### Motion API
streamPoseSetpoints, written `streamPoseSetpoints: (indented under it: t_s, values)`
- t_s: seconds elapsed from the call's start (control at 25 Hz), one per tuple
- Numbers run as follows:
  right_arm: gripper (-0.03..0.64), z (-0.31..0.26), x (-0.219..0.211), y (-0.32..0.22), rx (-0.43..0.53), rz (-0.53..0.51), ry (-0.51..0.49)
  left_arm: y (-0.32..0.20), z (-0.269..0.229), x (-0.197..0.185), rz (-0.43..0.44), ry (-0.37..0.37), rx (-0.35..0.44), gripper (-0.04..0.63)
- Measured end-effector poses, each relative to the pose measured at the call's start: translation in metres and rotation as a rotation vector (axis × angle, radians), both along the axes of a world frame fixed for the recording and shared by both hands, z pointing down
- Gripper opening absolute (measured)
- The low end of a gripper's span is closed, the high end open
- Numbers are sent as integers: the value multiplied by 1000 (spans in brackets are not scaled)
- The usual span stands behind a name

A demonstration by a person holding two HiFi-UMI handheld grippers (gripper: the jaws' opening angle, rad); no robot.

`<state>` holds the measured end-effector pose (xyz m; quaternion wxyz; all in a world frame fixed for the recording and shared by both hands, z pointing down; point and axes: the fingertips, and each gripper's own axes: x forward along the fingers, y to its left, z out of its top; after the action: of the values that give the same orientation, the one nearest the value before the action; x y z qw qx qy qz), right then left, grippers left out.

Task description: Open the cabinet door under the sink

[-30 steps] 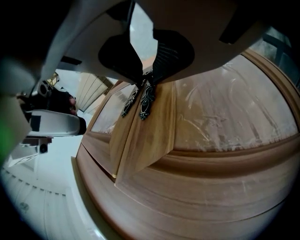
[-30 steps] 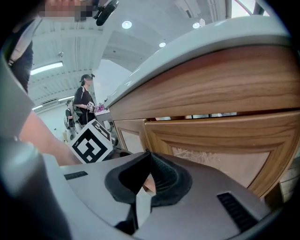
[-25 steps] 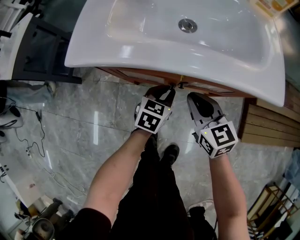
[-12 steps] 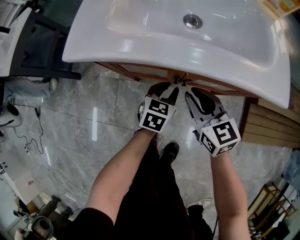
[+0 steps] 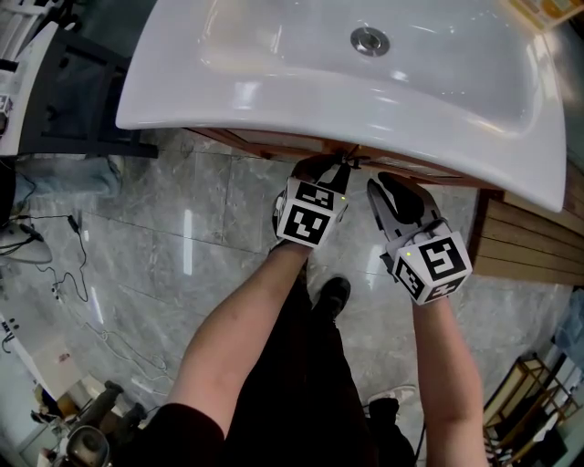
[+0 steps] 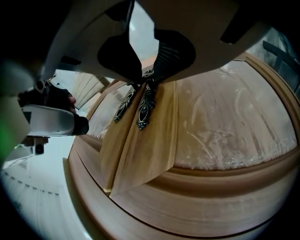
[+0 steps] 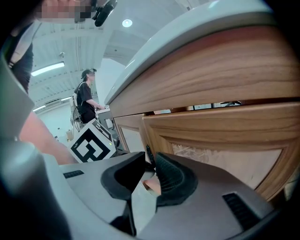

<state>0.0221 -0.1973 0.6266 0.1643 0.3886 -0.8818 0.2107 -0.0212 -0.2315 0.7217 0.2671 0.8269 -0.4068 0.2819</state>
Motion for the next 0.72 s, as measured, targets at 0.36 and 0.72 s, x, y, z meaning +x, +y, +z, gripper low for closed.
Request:
streamPoseSetpoints:
  t_s: [0.36, 0.72]
  values:
    - [87, -2, -9, -1, 14, -49, -5, 19, -2, -3, 87, 4, 19, 84]
    - [138, -8, -43, -7, 44, -150, -3, 33, -3, -8, 112, 30, 25, 86]
